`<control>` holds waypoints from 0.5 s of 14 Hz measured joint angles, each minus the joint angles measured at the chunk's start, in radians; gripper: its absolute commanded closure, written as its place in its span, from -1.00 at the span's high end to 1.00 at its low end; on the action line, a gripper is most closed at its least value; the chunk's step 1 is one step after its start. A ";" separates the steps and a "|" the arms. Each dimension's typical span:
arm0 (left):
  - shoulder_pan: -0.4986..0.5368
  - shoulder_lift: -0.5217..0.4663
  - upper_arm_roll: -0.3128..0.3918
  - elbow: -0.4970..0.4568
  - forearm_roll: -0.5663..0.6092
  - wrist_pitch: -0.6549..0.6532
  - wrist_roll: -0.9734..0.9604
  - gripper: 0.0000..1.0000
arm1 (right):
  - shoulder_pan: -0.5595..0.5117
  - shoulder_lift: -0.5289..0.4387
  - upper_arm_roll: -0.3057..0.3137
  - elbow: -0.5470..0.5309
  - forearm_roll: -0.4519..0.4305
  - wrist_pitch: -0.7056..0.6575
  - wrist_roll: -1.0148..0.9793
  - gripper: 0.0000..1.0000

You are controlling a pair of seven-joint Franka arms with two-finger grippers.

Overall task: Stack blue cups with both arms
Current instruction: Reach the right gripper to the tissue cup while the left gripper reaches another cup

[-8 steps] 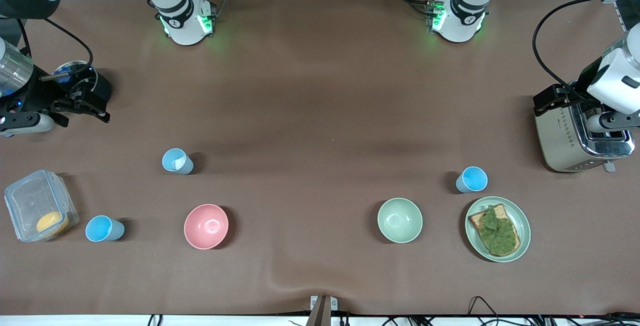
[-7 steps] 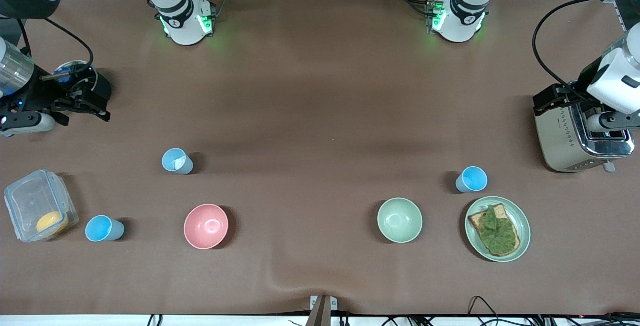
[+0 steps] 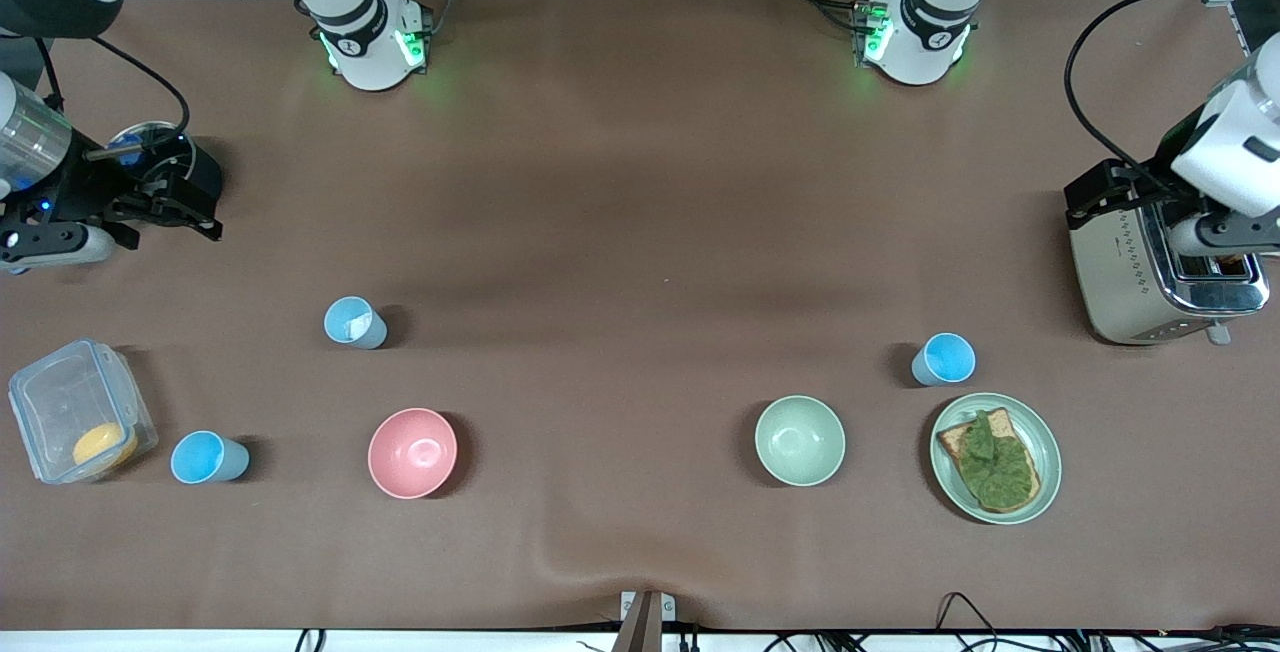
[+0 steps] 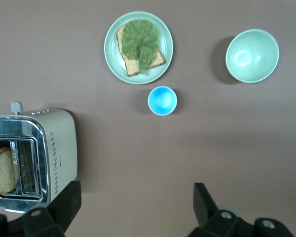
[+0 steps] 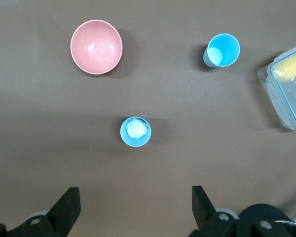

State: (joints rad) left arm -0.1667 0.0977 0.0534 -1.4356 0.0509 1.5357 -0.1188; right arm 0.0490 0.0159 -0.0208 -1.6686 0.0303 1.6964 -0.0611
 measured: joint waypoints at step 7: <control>0.010 0.031 0.017 -0.015 0.000 -0.011 0.000 1.00 | 0.097 0.115 0.001 -0.006 -0.011 0.012 0.002 1.00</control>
State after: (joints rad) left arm -0.1564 0.1288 0.0708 -1.4503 0.0509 1.5249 -0.1185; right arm 0.1458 0.1308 -0.0196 -1.6743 0.0197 1.7088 -0.0594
